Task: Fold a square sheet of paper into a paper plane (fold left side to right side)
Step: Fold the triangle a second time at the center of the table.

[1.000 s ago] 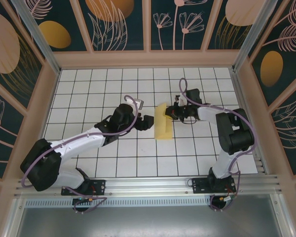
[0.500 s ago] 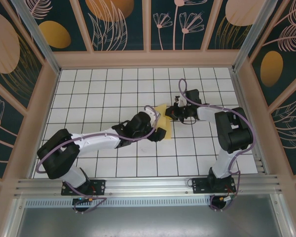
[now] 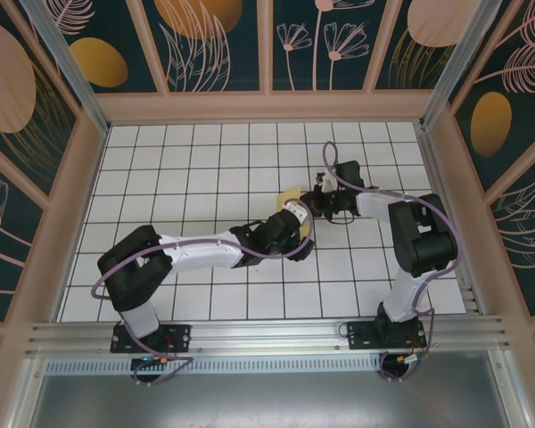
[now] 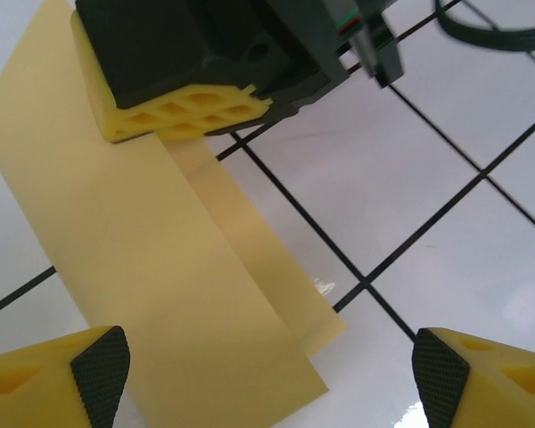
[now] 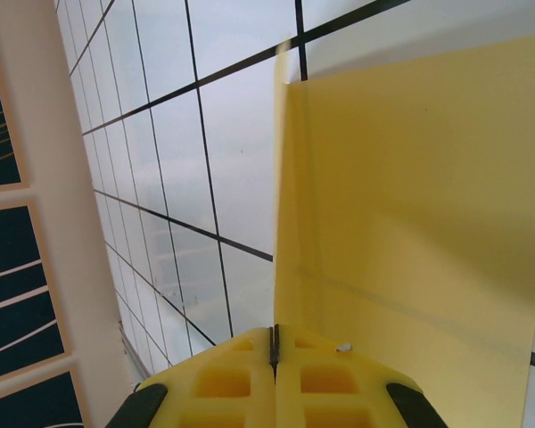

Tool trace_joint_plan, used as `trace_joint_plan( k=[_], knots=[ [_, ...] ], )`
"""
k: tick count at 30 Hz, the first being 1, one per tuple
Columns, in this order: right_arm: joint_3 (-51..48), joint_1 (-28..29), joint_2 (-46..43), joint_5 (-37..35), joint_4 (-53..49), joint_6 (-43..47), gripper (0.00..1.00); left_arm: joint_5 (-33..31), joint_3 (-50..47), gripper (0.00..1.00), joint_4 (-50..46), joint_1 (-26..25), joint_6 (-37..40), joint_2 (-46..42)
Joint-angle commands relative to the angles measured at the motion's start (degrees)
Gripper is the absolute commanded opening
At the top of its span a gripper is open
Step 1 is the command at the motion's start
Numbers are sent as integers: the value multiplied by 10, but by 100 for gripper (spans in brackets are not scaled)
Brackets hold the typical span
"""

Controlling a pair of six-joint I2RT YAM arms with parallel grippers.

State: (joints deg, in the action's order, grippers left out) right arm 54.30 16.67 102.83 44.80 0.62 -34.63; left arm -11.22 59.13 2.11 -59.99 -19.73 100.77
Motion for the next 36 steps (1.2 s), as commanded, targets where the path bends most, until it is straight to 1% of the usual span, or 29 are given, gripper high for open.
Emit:
trace_joint_plan(
  k=[1,7,9,12,16,21,28,32,36],
  knots=[
    [16,2,11,-2,-11,13,0,-35,18,85,-23,-3,5,18],
    [16,2,13,-1,-12,14,0,-51,31,85,-26,-10,7,42],
    [16,2,14,-1,-12,14,0,-58,36,83,-27,-12,7,48],
    [16,3,15,-3,-14,16,1,-59,40,78,-27,-16,10,55],
    [19,2,17,-5,-20,21,2,-53,40,67,-26,-17,11,56],
    [24,0,19,-7,-21,23,4,-46,36,45,-25,-19,11,49],
    [27,-11,5,-18,-34,33,20,-42,36,21,-24,-18,7,45],
    [25,-19,-14,-39,-50,45,30,-37,36,13,-20,-18,5,42],
    [3,-37,-54,-52,-41,48,42,-35,33,5,-14,-18,-2,37]
  ],
)
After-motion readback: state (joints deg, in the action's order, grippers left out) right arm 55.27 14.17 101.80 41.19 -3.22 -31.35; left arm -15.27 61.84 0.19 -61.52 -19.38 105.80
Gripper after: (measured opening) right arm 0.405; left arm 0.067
